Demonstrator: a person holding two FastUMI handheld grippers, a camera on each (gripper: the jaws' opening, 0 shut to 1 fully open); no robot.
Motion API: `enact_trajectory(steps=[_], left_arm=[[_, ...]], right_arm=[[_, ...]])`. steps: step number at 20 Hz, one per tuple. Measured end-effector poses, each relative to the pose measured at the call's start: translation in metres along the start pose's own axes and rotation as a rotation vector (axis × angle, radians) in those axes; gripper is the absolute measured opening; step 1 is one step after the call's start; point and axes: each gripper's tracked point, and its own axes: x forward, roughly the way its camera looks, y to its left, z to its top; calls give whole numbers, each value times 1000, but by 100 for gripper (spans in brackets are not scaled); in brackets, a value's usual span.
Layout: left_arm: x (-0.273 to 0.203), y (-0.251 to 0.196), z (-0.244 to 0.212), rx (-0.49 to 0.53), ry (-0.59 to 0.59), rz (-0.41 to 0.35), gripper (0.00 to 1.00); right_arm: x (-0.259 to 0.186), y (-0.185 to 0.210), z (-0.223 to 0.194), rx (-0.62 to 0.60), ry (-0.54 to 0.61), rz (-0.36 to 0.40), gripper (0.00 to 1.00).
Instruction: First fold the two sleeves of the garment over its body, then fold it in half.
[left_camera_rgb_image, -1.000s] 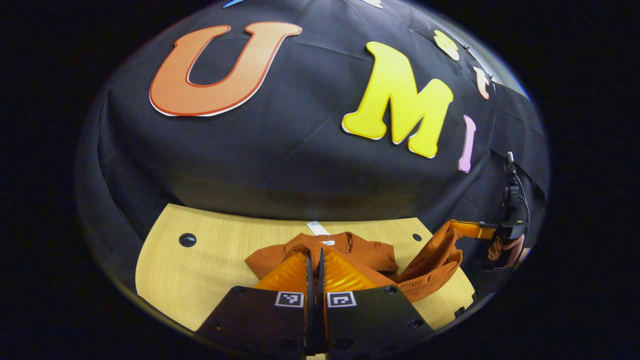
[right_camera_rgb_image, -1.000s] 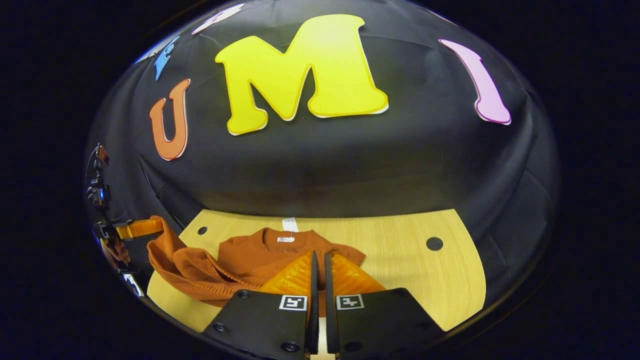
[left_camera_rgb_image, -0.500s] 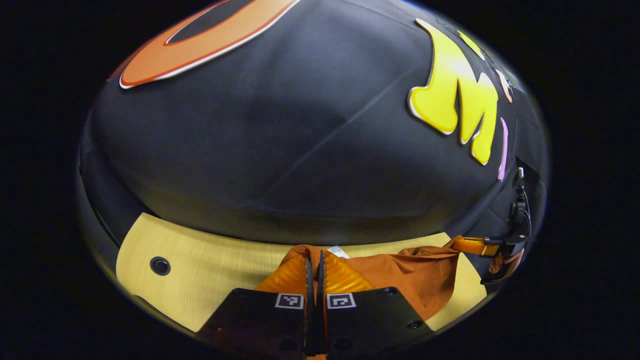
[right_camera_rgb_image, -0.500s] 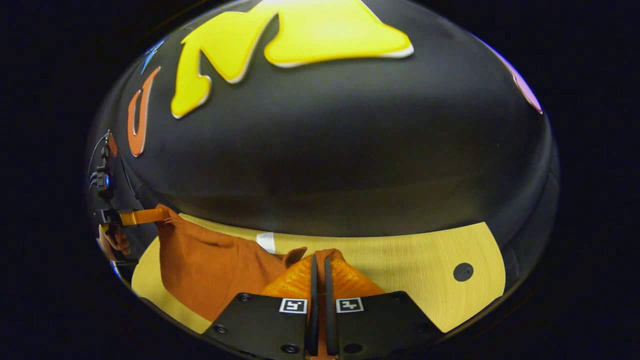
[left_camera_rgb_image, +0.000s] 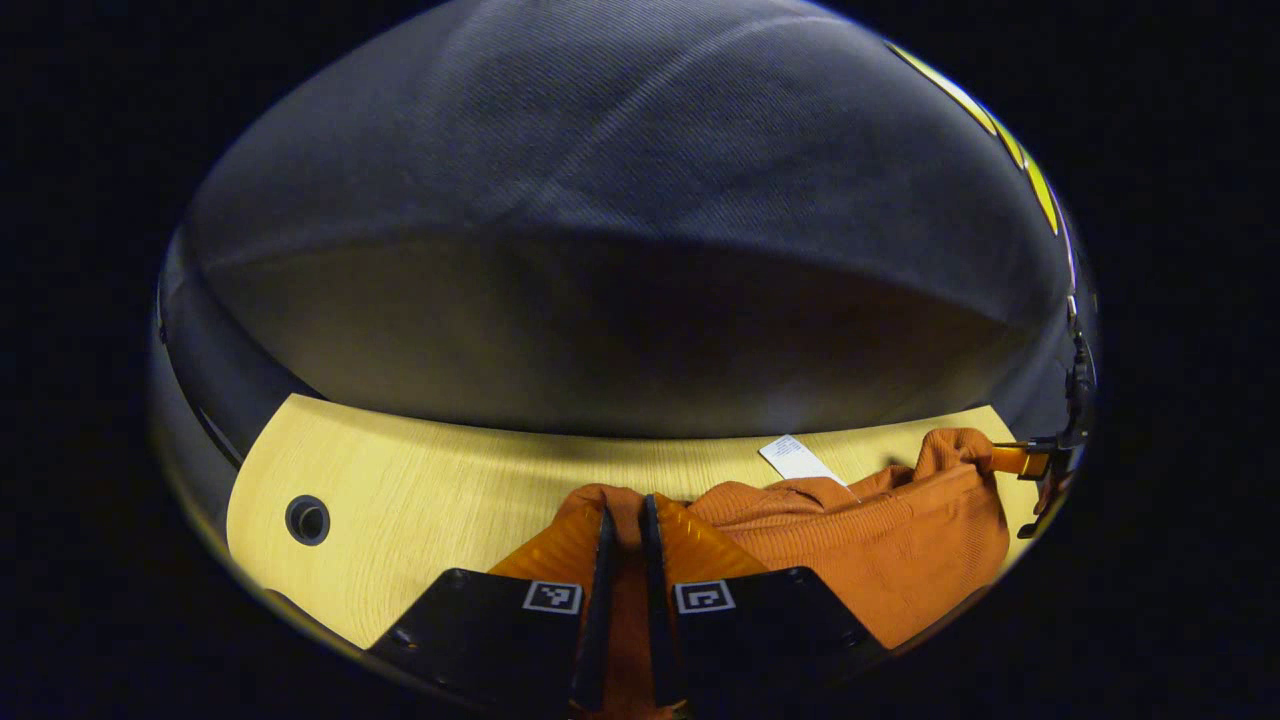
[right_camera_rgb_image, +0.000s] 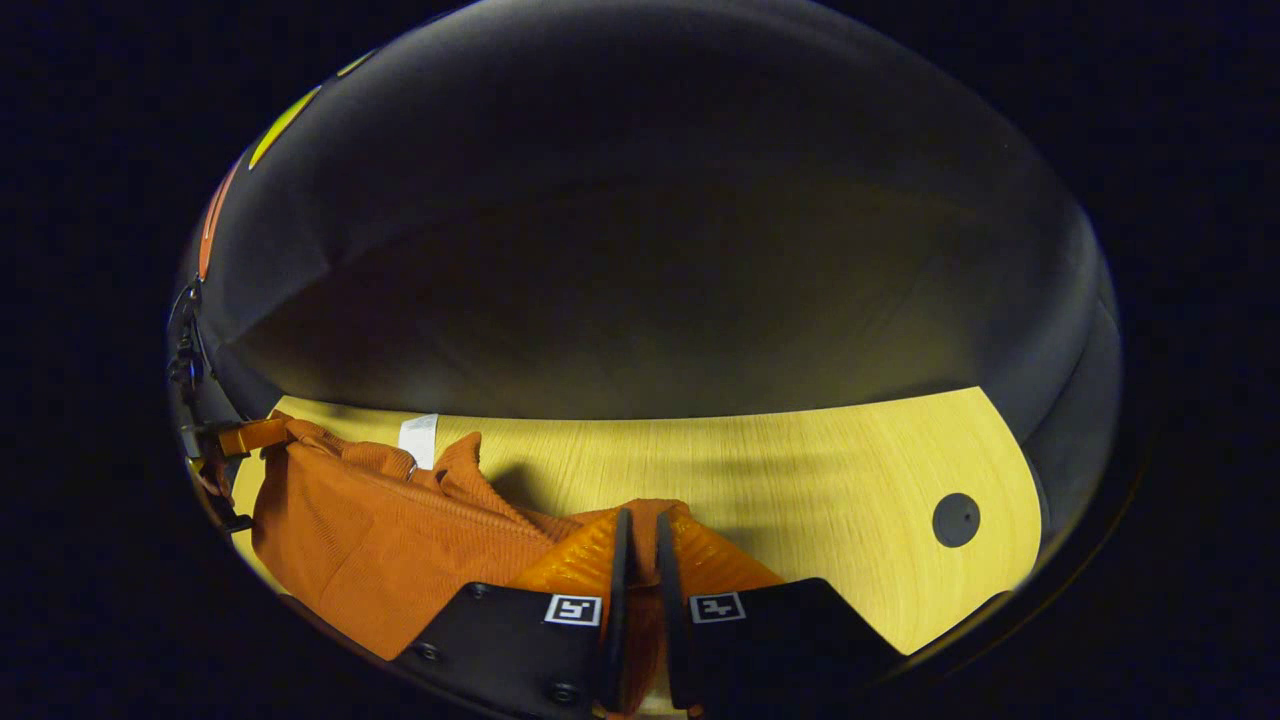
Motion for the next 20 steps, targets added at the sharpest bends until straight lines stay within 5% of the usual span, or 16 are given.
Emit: enact_trajectory(steps=[2, 4, 7, 9, 11, 13, 20], left_arm=[[0, -4, 3, -10, -19, -14, 29], [-5, 5, 3, -13, -18, 14, 39], [-23, 27, 11, -27, -43, 68, 100], [-36, 34, 25, -79, -79, 77, 98], [-57, 46, 37, -132, -120, 102, 98], [-86, 46, 57, -187, -176, 93, 99], [-257, 4, 148, -78, -480, 22, 98]], right_arm=[[-2, 2, 8, 26, -27, 10, 19], [-2, 1, 14, 24, -54, 5, 36], [-17, -4, 31, 14, -92, -10, 65], [-31, -6, 41, 15, -116, -23, 72], [-50, -5, 46, -2, -131, -39, 67], [-76, 0, 53, -34, -165, -45, 81], [-243, 43, 129, -61, -454, -100, 84]])
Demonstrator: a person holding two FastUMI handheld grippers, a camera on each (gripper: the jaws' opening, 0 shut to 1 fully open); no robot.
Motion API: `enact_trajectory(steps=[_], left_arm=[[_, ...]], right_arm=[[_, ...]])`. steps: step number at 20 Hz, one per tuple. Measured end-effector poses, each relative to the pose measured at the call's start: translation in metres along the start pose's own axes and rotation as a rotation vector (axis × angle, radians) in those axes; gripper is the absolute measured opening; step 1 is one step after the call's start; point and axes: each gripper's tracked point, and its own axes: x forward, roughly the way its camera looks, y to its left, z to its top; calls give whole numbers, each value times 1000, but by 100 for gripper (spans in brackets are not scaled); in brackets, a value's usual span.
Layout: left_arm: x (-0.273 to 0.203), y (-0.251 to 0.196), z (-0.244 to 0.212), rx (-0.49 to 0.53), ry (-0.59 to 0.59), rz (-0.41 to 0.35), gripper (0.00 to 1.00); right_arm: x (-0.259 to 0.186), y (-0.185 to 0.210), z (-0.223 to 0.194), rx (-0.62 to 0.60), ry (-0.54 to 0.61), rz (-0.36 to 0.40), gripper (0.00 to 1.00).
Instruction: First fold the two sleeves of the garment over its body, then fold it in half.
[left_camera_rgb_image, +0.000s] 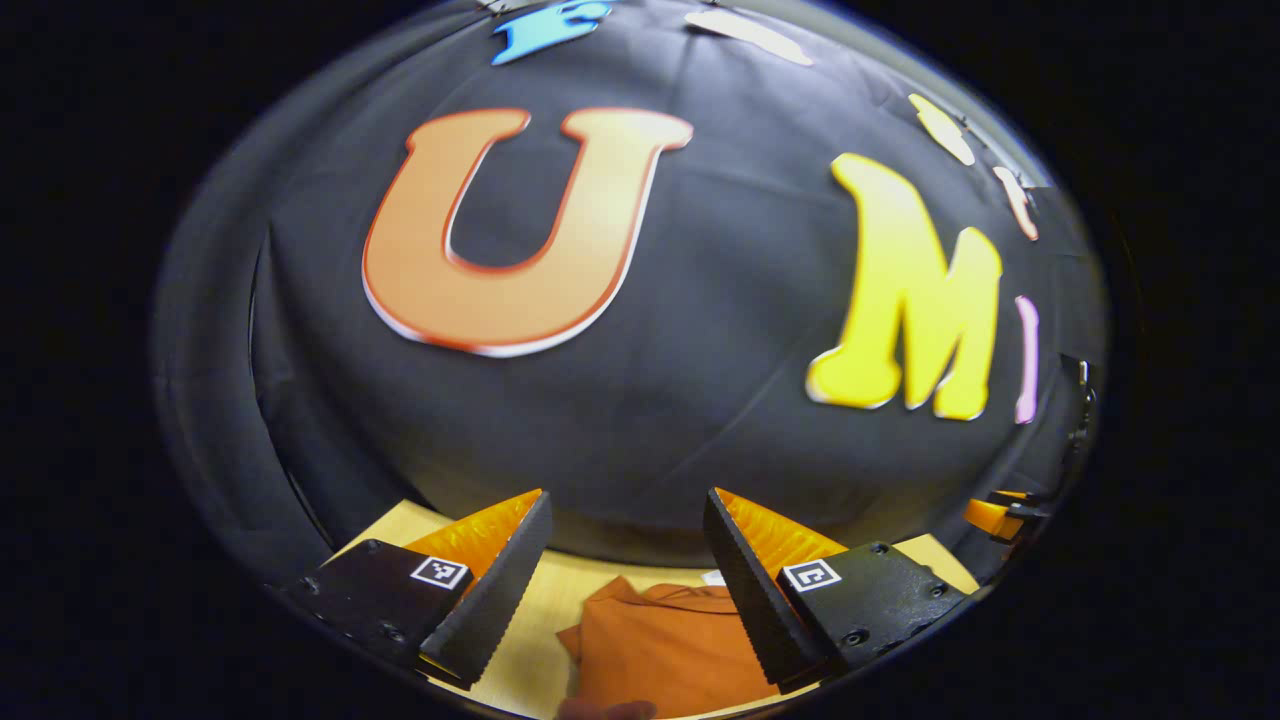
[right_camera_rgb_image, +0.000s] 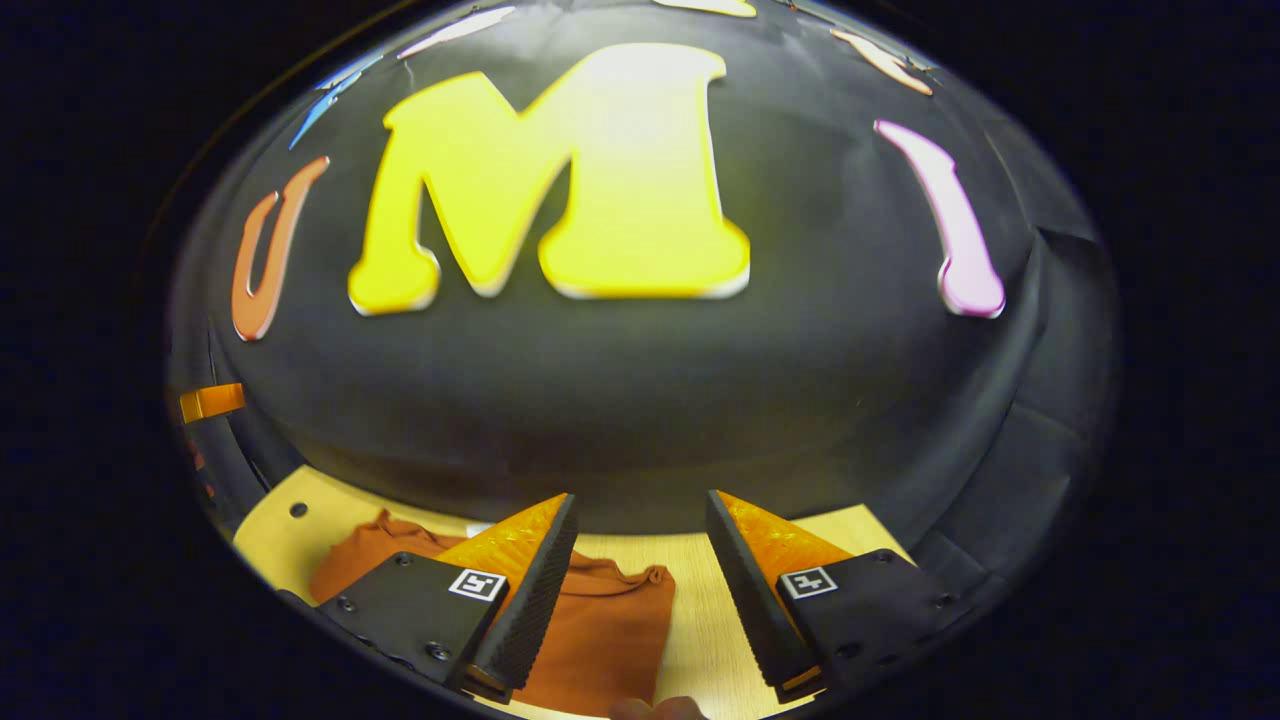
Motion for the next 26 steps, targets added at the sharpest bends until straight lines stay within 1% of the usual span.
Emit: enact_trajectory(steps=[1, 2, 3, 4, 5, 6, 7, 8, 9, 10, 12, 13, 14, 17, 18, 19, 20, 21, 22, 23, 24, 25, 26], left_arm=[[-16, -11, 18, 17, -23, 4, 100], [-33, -17, 33, 42, -44, 19, 98], [-50, -25, 46, 69, -80, 25, 98], [-69, -34, 59, 95, -119, 32, 100], [-87, -41, 69, 113, -148, 41, 98], [-103, -45, 79, 131, -169, 61, 98], [-119, -49, 87, 151, -193, 79, 100], [-136, -56, 95, 163, -220, 84, 99], [-152, -65, 100, 168, -248, 81, 98], [-167, -74, 102, 164, -265, 70, 87], [-192, -88, 93, 166, -278, 56, 87], [-201, -91, 86, 165, -275, 52, 100], [-209, -94, 77, 160, -265, 50, 97], [-233, -99, 51, 148, -238, 51, 97], [-238, -100, 43, 152, -230, 55, 87], [-244, -101, 35, 151, -219, 51, 87], [-248, -101, 28, 147, -209, 56, 97], [-251, -101, 23, 140, -198, 54, 87], [-254, -100, 21, 134, -194, 66, 87], [-255, -99, 19, 129, -187, 69, 97], [-255, -100, 20, 127, -186, 72, 100], [-256, -98, 20, 130, -188, 80, 100], [-256, -95, 20, 131, -190, 86, 98]], right_arm=[[-20, 3, 18, 9, -36, -7, 86], [-43, 9, 32, 18, -64, 7, 82], [-63, 15, 45, 19, -91, 20, 84], [-81, 20, 57, 8, -127, 26, 84], [-97, 25, 68, 1, -158, 25, 85], [-115, 30, 75, -6, -172, 30, 83], [-133, 33, 77, -9, -179, 30, 86], [-153, 39, 78, -16, -176, 32, 85], [-172, 49, 78, -17, -178, 53, 85], [-202, 56, 78, -22, -184, 59, 85], [-233, 64, 70, 2, -208, 66, 87], [-243, 64, 69, 13, -224, 54, 87], [-252, 63, 69, 10, -251, 41, 87], [-283, 59, 68, -37, -333, -13, 85], [-290, 61, 61, -38, -342, -19, 87], [-299, 66, 56, -35, -342, -14, 86], [-306, 71, 50, -36, -338, 0, 85], [-310, 75, 45, -40, -330, 11, 86], [-315, 78, 41, -42, -324, 21, 86], [-315, 80, 41, -38, -326, 29, 85], [-314, 82, 42, -37, -325, 37, 86], [-312, 83, 43, -40, -327, 43, 86], [-311, 85, 45, -39, -326, 51, 86]])
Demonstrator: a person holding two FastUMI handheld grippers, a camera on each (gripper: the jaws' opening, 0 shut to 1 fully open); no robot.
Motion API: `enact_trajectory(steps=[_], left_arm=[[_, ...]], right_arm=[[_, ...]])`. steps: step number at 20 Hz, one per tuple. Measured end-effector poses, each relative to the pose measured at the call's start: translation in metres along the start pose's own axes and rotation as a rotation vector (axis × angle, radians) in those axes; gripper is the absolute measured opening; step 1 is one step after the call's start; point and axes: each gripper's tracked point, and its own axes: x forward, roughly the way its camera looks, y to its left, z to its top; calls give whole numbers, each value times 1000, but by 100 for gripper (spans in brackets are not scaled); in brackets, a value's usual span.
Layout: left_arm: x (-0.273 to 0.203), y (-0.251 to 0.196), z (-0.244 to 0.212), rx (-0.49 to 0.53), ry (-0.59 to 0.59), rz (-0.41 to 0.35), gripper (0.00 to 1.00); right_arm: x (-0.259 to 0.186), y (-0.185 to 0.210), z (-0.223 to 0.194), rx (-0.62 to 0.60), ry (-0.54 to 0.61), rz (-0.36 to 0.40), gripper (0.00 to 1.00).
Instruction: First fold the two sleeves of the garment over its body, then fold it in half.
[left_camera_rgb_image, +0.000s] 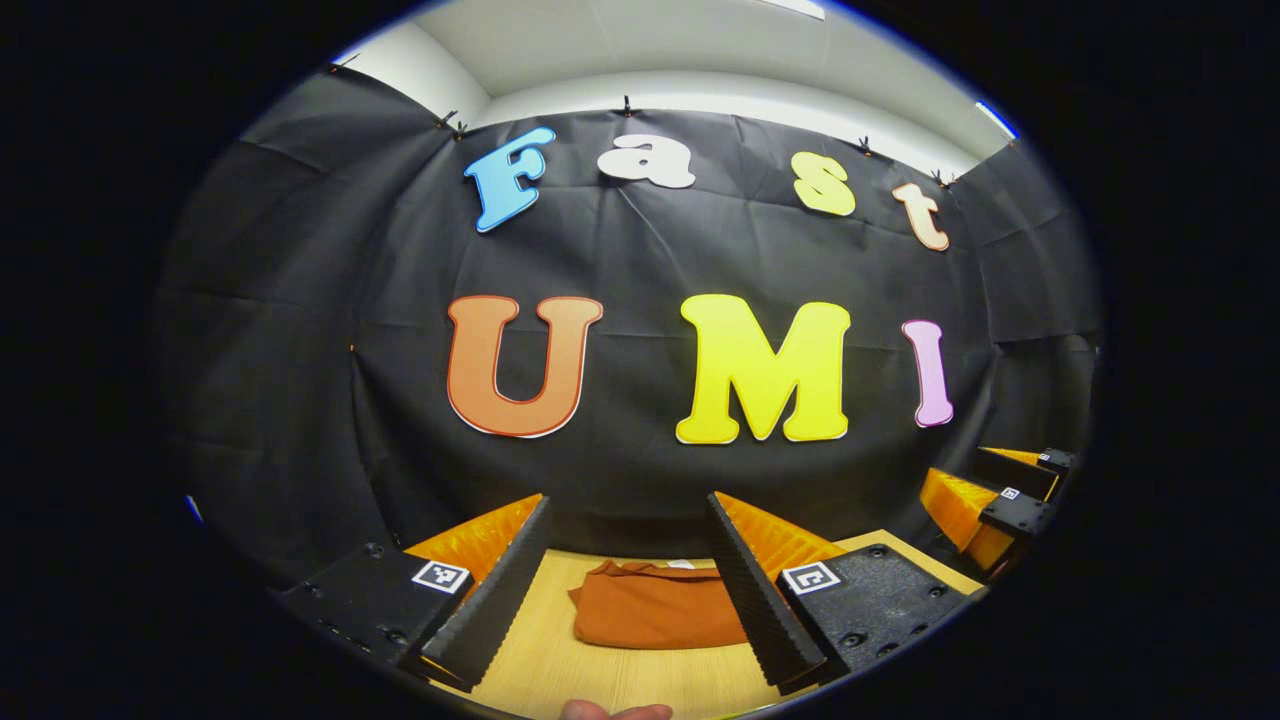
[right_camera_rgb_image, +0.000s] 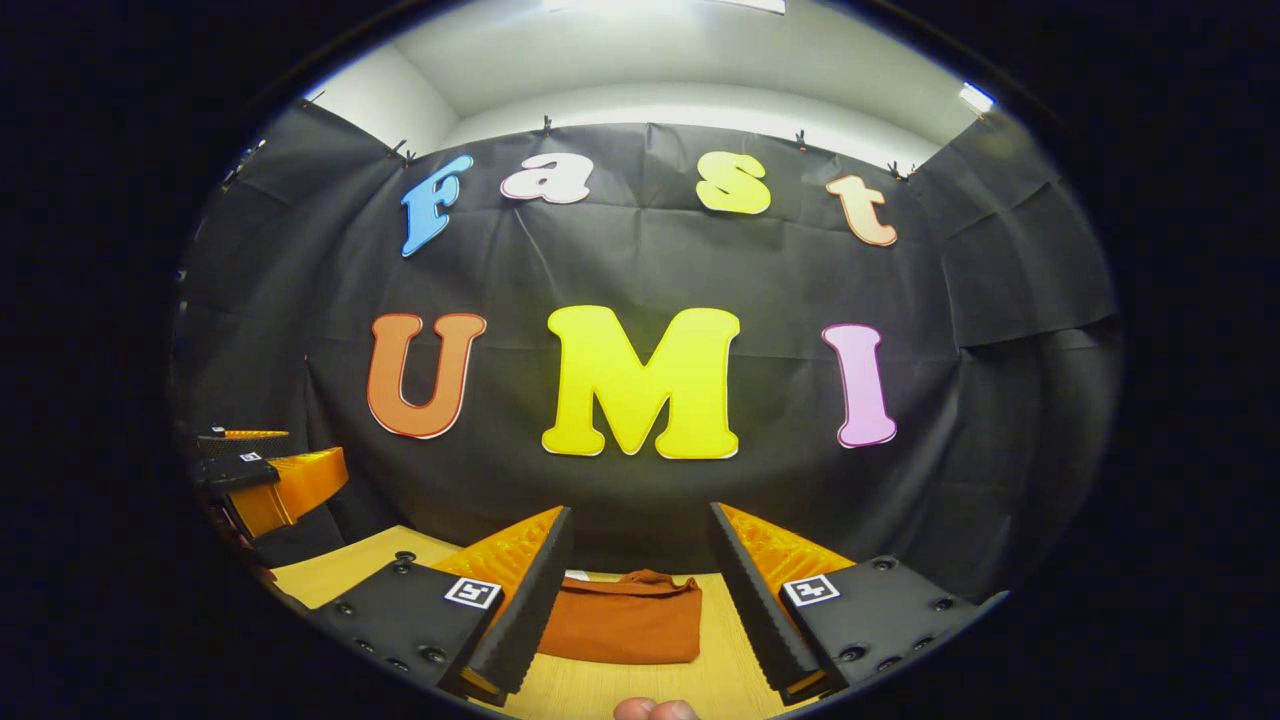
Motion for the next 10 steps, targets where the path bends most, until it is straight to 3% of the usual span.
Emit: enact_trajectory(steps=[8, 9, 10], left_arm=[[3, 5, -6, -2, 14, 22, 98], [3, 4, -6, -1, 16, 21, 87], [3, 4, -5, 2, 12, 20, 97]], right_arm=[[8, 10, -5, 24, 20, 28, 87], [8, 10, -4, 26, 18, 28, 87], [9, 11, -4, 26, 16, 29, 85]])
